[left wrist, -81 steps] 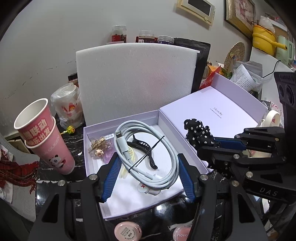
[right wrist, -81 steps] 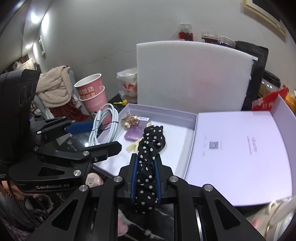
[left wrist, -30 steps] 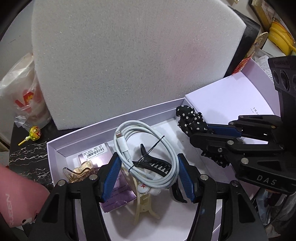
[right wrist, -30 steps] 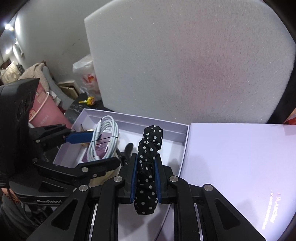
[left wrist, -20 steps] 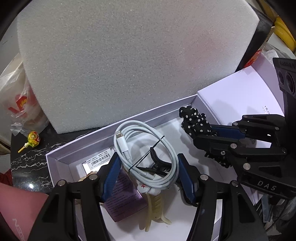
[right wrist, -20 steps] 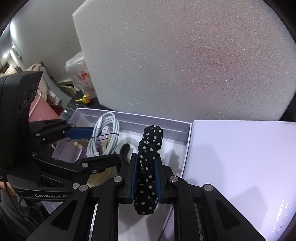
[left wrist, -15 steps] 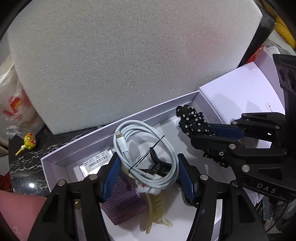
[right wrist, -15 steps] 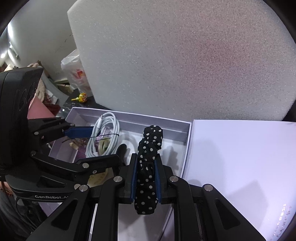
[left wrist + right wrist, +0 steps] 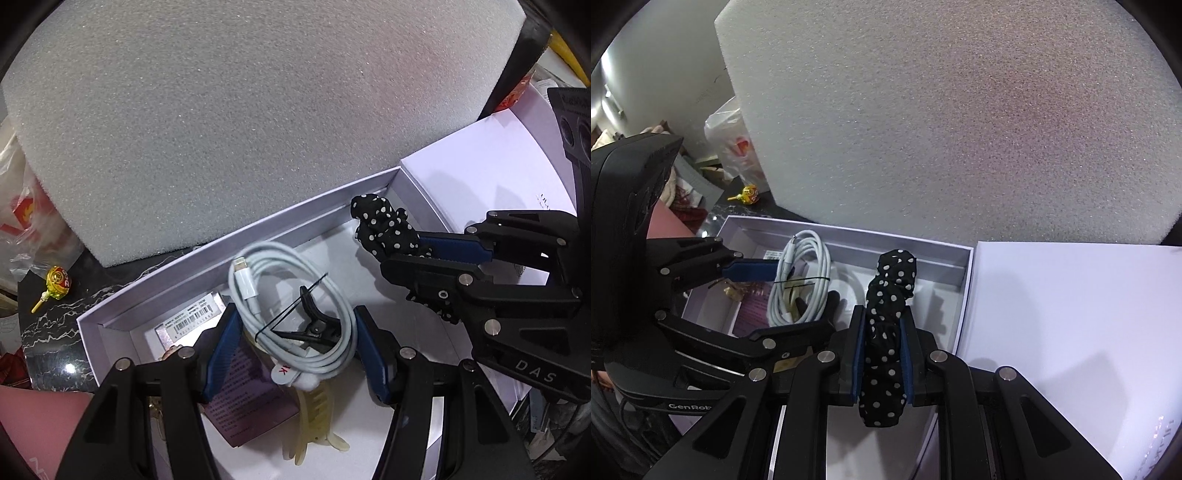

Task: Organize rigid objects
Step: 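Lower cable and scrunchie into the gift box and open both grippers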

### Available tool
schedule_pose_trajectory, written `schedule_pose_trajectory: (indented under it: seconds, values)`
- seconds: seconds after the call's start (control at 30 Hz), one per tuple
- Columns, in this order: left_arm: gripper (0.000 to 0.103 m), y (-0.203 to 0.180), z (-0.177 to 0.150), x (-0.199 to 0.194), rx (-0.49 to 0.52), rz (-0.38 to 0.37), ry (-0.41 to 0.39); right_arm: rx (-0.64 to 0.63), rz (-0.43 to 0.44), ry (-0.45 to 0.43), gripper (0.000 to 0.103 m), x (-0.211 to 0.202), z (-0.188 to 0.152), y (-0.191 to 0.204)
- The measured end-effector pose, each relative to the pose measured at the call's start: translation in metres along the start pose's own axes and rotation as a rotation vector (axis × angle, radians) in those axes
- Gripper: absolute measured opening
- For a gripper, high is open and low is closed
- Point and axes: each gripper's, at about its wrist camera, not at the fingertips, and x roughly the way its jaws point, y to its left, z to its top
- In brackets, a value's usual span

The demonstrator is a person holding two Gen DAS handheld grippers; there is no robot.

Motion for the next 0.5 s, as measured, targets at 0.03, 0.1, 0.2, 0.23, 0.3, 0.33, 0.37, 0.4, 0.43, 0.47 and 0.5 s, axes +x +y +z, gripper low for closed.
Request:
schedule_pose_trajectory:
  seconds: [0.03,0.1,0.2,0.23,0.3,0.33,0.37,0.4,0.43,0.47,0.5]
  values:
    - [0.06,0.0,0.0,0.0,0.002,0.0,0.001,-0.002,-0.001,0.001,0.017,0.0,0.0,0.0]
    - [0.06,0.002,-0.006,-0.003,0.0,-0.002,-0.001,-0.006,0.0,0.002,0.018,0.0,-0.001,0.002]
    - [0.06,0.003,-0.005,-0.002,-0.002,0.002,-0.008,-0.004,-0.005,0.003,0.018,0.003,0.0,0.004]
    - [0.06,0.003,-0.005,-0.003,-0.003,0.002,-0.012,-0.001,-0.006,0.005,0.018,0.004,0.0,0.004]
    - [0.06,0.003,-0.006,-0.006,0.0,0.01,-0.027,-0.001,-0.01,0.009,0.018,0.005,0.001,0.005]
    - [0.06,0.003,-0.006,-0.007,0.006,0.02,-0.036,0.0,-0.01,0.009,0.019,0.006,0.001,0.004]
    - [0.06,0.004,-0.009,-0.009,0.01,0.026,-0.045,0.002,-0.011,0.007,0.02,0.006,0.001,0.004]
    - [0.06,0.004,-0.011,-0.012,0.015,0.029,-0.055,0.003,-0.013,0.003,0.021,0.005,0.001,0.005]
    - [0.06,0.004,-0.012,-0.013,0.018,0.032,-0.062,0.001,-0.017,0.0,0.023,0.005,0.001,0.005]
    - [0.06,0.003,-0.013,-0.015,0.017,0.033,-0.066,0.001,-0.022,-0.003,0.027,0.004,0.001,0.005]
    - [0.06,0.003,-0.014,-0.016,0.017,0.036,-0.071,0.0,-0.028,-0.006,0.028,0.003,0.0,0.005]
